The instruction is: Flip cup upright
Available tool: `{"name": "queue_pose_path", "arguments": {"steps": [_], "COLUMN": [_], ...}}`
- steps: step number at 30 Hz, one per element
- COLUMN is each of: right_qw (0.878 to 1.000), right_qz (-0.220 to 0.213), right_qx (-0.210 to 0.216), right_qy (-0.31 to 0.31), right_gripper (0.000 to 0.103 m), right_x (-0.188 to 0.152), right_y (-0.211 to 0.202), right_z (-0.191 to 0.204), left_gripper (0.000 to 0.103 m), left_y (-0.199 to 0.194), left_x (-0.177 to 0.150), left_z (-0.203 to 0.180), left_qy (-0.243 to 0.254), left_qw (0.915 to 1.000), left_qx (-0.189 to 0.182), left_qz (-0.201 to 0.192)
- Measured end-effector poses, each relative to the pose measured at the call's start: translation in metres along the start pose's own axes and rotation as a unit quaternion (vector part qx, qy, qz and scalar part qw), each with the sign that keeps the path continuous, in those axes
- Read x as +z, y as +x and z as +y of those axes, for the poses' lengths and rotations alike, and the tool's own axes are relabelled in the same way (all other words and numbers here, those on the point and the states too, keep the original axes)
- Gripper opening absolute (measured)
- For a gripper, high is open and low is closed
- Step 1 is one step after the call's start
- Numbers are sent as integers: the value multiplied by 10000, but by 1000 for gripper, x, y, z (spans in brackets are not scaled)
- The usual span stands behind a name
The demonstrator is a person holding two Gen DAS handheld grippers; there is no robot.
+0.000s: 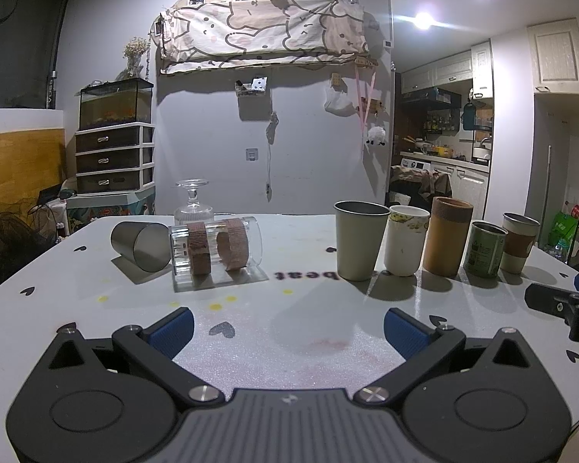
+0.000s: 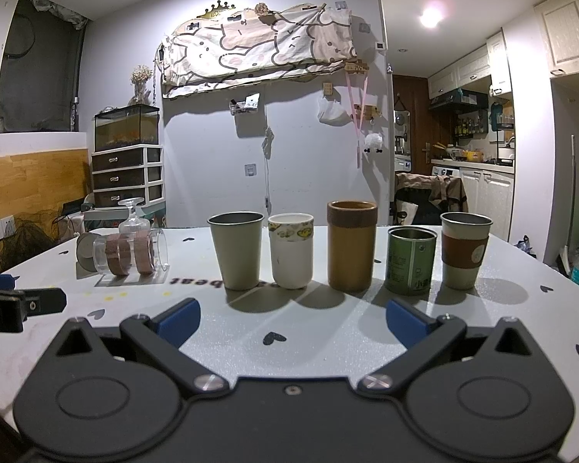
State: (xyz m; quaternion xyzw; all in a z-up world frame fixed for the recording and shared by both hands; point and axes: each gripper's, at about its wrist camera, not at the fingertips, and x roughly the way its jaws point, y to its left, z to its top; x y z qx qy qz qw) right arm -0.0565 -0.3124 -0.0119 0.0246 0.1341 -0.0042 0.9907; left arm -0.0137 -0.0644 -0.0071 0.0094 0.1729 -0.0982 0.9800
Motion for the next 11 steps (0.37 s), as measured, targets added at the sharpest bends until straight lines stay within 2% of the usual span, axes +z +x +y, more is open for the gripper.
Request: {"name": "queue_pose_path", "arguments": {"steps": [11], "right_qw": [10000], "right_qz": [-1], "right_qx": [-7], "right_qy": [2], "right_gripper": [103], "right_x": [0], "right_y": [0], "right_z": [0], "left_gripper": [103], "left_y": [0], "left_x": [-1], "left_z": [0], "left_qy": [1], "left_qw": [10000], "left_qx": [4], "left_qz": [9]}}
